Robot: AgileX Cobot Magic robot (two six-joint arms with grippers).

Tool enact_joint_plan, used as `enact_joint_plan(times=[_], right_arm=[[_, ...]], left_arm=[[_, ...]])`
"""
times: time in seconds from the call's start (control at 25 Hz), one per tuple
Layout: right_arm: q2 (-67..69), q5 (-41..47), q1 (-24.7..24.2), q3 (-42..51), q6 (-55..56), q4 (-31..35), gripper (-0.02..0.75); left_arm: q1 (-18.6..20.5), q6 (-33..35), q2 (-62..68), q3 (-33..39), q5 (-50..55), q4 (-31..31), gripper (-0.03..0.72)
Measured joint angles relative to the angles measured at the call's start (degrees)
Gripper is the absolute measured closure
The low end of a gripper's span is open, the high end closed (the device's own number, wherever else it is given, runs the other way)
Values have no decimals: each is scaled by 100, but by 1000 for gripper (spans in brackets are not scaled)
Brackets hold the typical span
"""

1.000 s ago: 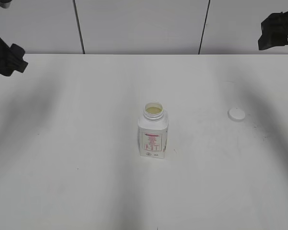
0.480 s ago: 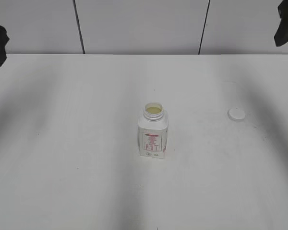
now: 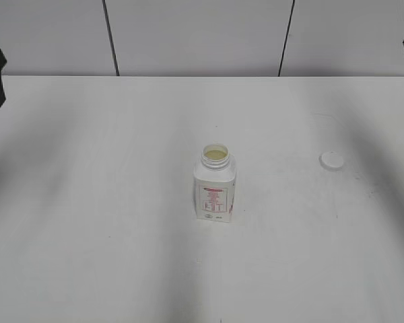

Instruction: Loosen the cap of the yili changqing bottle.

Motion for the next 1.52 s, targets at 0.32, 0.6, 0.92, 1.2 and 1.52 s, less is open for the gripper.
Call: enact_joint_plan(times=[0.32, 0.6, 0.92, 1.2, 1.52], right_arm=[[-529, 22, 0, 150, -236, -13, 143], [-981, 38, 0, 793, -499, -43, 143], [-1156, 52, 0, 1006, -523, 91, 143], [-1891, 52, 0, 1923, -528, 327, 143], [-2746, -418, 0, 3374, -534, 405, 143]], left_arm=[[134, 8, -393, 11, 11, -276, 100], [1064, 331, -752, 734, 11, -232, 101], [1404, 378, -1731, 1488, -170, -601, 101], [1404, 378, -3001, 2541, -431, -1001, 102], [1404, 378, -4365, 3541, -591, -1276, 102]])
